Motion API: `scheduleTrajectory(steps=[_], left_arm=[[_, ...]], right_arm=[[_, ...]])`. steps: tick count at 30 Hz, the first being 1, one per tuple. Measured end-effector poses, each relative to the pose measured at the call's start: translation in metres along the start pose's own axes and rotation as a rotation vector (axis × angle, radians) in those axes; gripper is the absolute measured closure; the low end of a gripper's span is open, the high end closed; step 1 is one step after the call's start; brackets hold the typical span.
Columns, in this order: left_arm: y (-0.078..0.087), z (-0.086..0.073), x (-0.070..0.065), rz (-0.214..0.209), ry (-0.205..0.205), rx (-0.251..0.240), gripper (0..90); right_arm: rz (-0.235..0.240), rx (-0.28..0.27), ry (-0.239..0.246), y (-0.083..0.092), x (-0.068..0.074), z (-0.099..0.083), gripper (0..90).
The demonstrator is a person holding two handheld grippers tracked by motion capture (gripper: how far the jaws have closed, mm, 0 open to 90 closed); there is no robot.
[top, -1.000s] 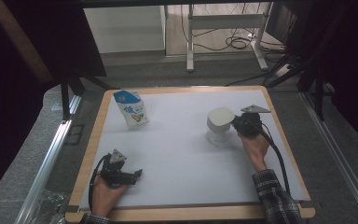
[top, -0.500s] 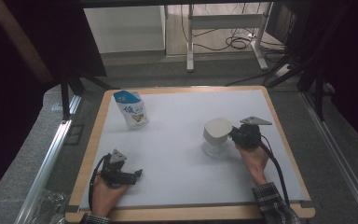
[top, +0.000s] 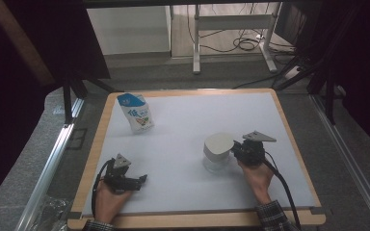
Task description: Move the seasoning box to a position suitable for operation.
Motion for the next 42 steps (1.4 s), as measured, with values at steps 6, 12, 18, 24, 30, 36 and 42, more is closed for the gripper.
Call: scheduleTrajectory(steps=[6,12,18,24,30,36,42], left_arm=[[0.000,0.000,0.000,0.000,0.000,0.000,4.5],[0.000,0.000,0.000,0.000,0.000,0.000,4.6],[0.000,0.000,0.000,0.000,0.000,0.000,4.6],[0.000,0.000,0.000,0.000,0.000,0.000,4.6],[0.000,0.000,0.000,0.000,0.000,0.000,4.6],[0.000,0.000,0.000,0.000,0.000,0.000,4.6],[0.000,0.000,0.000,0.000,-0.001,0.000,4.6]], right_arm=[[-0.017,-0.010,-0.012,0.004,-0.003,-0.005,79.3],[-0.025,-0.012,-0.011,0.006,-0.005,-0.006,79.2],[-0.006,-0.017,0.009,0.008,-0.003,-0.008,77.5],[0.012,0.000,0.014,0.009,-0.004,-0.008,76.8],[0.039,0.006,0.034,0.017,-0.005,-0.006,69.0],[0.053,0.024,0.061,0.023,-0.004,-0.008,65.4],[0.085,0.025,0.048,0.032,-0.004,-0.012,65.8]])
Point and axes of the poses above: each handheld gripper's, and its own axes: y roughly backward along the jaws, z roughly out of its top, x roughly to its left, the point moved 8 cm from there along -y, roughly forward along the jaws, and after that the axes turned 9 degrees about z, right-handed, at the moved point
